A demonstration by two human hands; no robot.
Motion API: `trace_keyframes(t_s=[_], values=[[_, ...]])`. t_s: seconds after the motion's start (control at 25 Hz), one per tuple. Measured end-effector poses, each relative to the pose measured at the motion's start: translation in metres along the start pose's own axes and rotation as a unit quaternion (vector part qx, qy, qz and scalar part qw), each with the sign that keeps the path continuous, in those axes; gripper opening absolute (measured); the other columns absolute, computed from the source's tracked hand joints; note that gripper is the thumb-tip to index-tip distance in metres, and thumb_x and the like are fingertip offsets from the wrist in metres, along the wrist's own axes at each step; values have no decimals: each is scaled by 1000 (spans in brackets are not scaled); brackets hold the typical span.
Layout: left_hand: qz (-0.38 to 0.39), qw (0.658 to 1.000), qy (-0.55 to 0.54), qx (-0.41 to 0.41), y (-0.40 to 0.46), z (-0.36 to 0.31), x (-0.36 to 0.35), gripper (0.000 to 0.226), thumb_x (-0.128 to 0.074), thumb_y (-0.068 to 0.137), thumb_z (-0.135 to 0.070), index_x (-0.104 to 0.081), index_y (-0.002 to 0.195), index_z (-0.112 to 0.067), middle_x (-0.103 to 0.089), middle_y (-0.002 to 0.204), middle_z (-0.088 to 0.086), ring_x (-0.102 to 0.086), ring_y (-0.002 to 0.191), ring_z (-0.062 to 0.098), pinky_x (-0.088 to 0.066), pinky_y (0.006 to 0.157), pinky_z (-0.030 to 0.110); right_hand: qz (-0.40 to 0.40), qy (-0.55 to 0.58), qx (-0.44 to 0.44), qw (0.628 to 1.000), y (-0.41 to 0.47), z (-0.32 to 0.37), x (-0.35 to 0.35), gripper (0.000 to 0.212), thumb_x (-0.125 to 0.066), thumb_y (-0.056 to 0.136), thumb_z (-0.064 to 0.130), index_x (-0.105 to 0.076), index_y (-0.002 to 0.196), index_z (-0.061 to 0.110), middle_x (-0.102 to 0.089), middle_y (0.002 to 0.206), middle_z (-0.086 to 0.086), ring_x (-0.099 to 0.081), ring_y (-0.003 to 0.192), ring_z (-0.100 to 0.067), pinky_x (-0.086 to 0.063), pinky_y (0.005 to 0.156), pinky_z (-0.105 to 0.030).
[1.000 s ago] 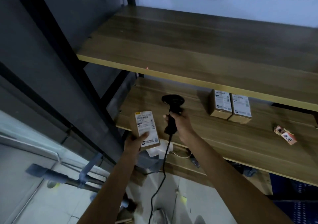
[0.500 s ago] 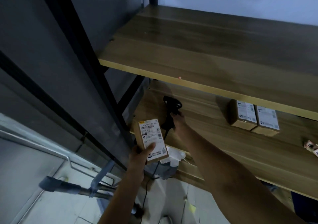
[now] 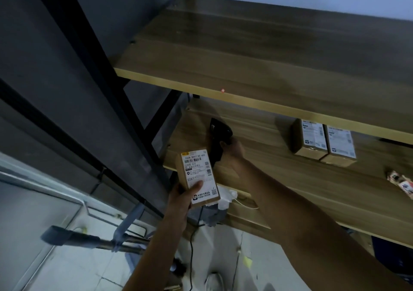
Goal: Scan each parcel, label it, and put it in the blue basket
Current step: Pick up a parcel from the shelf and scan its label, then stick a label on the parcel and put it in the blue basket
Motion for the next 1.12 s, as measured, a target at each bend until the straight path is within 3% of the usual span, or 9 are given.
trace_keyframes(t_s=[0.12,0.28,0.36,0.52,0.64,0.76,0.92,1.04,1.12], values=[[9,1000,15,6,-4,0,-19,47,-81,74,-12,-64,117,-9,-72,112,15,-70,100,33,-54,90,54,-12,48,41,998,-18,2,22,11,-55,92,22,-65,92,18,-65,84,0,-63,75,-17,-39,51,-17],[57,997,31,33,-10,8,-74,34,-77,79,-13,-66,111,-8,-73,107,14,-71,97,31,-58,84,48,4,71,58,996,-61,-31,62,27,-54,90,27,-64,67,19,-68,66,-3,-66,66,-20,-53,65,-38],[86,994,37,51,-19,16,-110,26,-74,82,-11,-68,107,-10,-74,96,9,-71,90,26,-60,75,38,7,43,60,997,-85,-51,90,25,-54,92,33,-67,74,21,-72,73,-1,-70,70,-18,-57,69,-39],[168,978,87,90,-41,52,-190,38,-78,79,-20,-67,114,-11,-74,106,13,-70,100,30,-53,96,47,21,91,41,995,-115,-100,164,19,-58,93,33,-66,96,16,-72,90,-1,-71,78,-15,-61,70,-34],[217,962,151,65,-58,75,-253,42,-73,83,-27,-64,121,-11,-72,112,14,-69,103,31,-53,96,48,4,85,35,996,-125,-143,218,16,-67,86,35,-66,97,23,-72,96,2,-72,83,-17,-61,74,-39],[178,949,260,-7,-69,86,-295,36,-69,86,-38,-65,114,-15,-72,110,7,-70,97,23,-57,90,41,-56,110,2,992,-130,-184,264,13,-68,87,27,-69,98,22,-73,99,1,-72,81,-18,-61,74,-44],[167,909,366,-111,-80,97,-345,36,-62,90,-43,-72,108,-14,-75,103,9,-73,90,20,-59,84,42,-138,19,-13,990,-131,-211,311,22,-61,88,30,-70,107,22,-73,99,4,-70,84,-17,-59,75,-40],[126,872,450,-144,-76,100,-363,43,-55,90,-53,-75,100,-16,-76,97,7,-71,90,24,-56,85,42,-134,2,-27,991,-121,-221,323,23,-60,87,34,-70,106,26,-74,95,6,-71,78,-16,-59,70,-38],[111,867,468,-130,-73,108,-369,45,-54,91,-53,-74,99,-14,-75,97,8,-70,91,27,-55,86,41,-118,-19,-33,992,-116,-227,327,20,-58,88,34,-70,103,28,-74,93,6,-70,79,-16,-59,70,-36]])
Point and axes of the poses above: each hand's wrist, its own y-axis towards the middle knuckle, its own x-axis out of the back of the hand, z = x × y, the point moved 10 cm from there along y, towards the middle knuckle
